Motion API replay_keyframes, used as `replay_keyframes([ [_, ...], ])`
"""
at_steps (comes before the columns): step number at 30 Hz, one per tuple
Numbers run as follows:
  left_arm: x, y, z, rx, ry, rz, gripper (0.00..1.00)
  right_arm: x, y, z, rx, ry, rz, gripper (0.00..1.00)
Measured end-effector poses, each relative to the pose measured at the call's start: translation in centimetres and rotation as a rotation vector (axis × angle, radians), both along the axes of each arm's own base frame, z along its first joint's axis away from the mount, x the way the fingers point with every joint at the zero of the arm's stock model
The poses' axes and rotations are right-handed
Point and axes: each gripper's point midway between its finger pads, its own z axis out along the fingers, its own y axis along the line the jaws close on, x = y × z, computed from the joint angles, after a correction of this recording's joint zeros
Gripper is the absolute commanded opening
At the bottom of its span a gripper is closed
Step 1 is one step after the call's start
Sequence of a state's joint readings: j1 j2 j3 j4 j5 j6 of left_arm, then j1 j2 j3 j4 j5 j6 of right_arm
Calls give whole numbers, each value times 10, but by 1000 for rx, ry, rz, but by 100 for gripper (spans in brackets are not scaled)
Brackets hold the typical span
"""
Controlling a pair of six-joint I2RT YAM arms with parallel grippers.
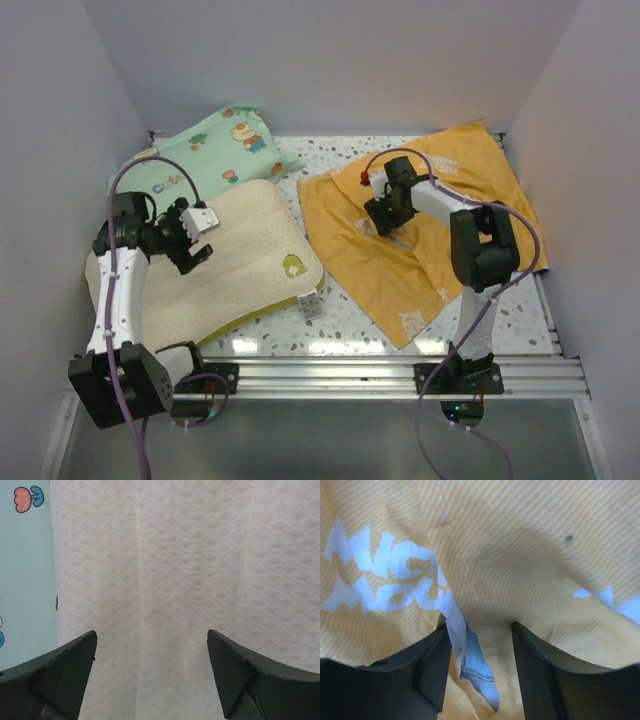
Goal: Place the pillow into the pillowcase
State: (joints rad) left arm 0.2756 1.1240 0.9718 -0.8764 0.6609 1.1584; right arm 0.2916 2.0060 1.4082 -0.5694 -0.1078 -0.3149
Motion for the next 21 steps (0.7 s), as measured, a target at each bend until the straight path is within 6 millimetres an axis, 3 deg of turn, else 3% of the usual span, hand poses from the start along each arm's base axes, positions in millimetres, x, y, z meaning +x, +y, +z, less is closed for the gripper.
replay_keyframes([
  [2, -1, 0, -2, -3, 7, 5, 94, 6, 1, 0, -3, -13, -6, 39],
  [7, 0, 0, -1, -5, 5, 12, 94, 16, 2, 2, -13, -33, -23, 19],
  [17, 3, -1, -5, -22, 23, 4, 95, 11, -3, 17, -38, -23, -20, 12],
  [18, 4, -1, -5, -25, 26, 3, 95, 13, -4, 20, -42, -29, -19, 11],
  [19, 5, -1, -6, -27, 29, 2, 95, 14, -4, 22, -46, -33, -17, 0],
  [21, 5, -1, -5, -28, 27, 1, 95, 18, -4, 26, -48, -46, -14, 0],
])
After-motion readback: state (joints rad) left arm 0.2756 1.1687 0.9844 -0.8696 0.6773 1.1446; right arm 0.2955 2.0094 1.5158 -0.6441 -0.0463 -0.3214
